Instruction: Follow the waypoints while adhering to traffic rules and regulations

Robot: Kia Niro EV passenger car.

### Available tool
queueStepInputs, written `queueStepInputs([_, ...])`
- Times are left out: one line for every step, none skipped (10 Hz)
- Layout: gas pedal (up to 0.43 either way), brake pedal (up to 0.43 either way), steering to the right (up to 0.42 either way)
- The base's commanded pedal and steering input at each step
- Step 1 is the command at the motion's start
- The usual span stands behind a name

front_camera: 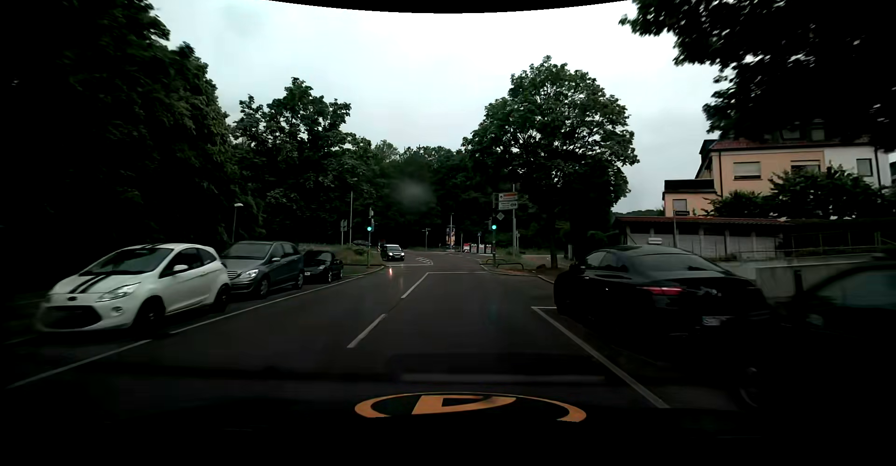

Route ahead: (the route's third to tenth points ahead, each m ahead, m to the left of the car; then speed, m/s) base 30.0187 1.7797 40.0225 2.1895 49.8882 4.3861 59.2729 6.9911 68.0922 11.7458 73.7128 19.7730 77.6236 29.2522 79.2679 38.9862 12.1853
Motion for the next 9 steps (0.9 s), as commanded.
queueStepInputs([0.098, 0.000, 0.001])
queueStepInputs([0.098, 0.000, 0.001])
queueStepInputs([0.098, 0.000, 0.001])
queueStepInputs([0.098, 0.000, 0.001])
queueStepInputs([0.098, 0.000, 0.000])
queueStepInputs([0.079, 0.000, 0.000])
queueStepInputs([0.000, 0.000, 0.000])
queueStepInputs([0.000, 0.000, 0.000])
queueStepInputs([0.000, 0.000, 0.000])
